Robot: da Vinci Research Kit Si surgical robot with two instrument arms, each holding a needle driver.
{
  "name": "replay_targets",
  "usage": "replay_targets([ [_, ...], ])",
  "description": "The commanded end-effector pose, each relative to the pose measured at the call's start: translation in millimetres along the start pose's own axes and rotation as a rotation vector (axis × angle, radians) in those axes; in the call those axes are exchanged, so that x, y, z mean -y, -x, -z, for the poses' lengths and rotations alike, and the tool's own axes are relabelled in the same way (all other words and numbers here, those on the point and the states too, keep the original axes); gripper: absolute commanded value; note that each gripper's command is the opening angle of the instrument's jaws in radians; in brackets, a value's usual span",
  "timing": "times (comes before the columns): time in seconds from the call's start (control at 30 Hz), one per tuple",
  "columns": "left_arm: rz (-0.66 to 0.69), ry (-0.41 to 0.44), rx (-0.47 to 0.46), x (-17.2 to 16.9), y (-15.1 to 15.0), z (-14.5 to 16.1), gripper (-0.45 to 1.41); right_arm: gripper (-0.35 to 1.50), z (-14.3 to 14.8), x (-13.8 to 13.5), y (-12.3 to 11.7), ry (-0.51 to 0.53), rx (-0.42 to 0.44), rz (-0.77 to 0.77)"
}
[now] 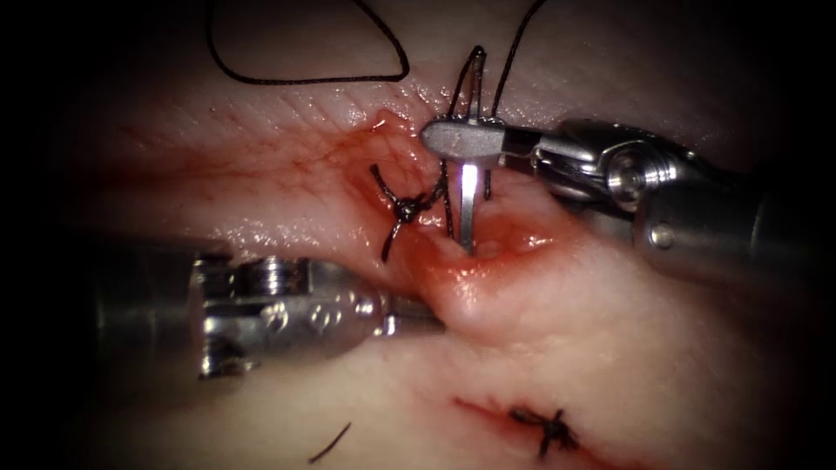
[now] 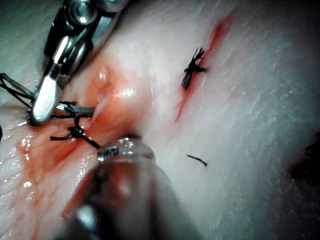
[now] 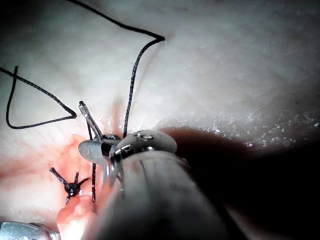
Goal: Wound Closure
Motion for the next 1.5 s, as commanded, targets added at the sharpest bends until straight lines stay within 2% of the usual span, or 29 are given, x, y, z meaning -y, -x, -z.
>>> replay_targets([
  [0.03,-0.001,0.000,-0.001,0.1,-0.1,-0.7,-0.08,-0.35,-1.1,0.0,-0.3,-0.003,0.003,-0.015],
  [0.07,-0.001,0.000,-0.001,0.2,0.0,-0.7,-0.08,-0.35,-1.0,0.3,0.3,0.000,0.028,-0.090],
  [0.43,0.001,-0.001,-0.002,0.3,0.1,-0.5,-0.08,-0.35,-0.8,1.5,1.6,0.010,0.078,-0.259],
  [0.87,0.006,-0.005,-0.008,0.5,0.2,-0.1,-0.08,-0.35,-0.2,2.2,2.1,0.006,0.085,-0.285],
  [1.23,0.011,-0.008,-0.005,0.5,0.3,0.1,-0.08,-0.35,1.3,3.8,3.1,0.003,0.092,-0.299],
  [1.5,0.015,-0.011,-0.002,0.5,0.3,0.1,-0.08,-0.35,1.0,3.9,3.1,0.002,0.087,-0.300],
])
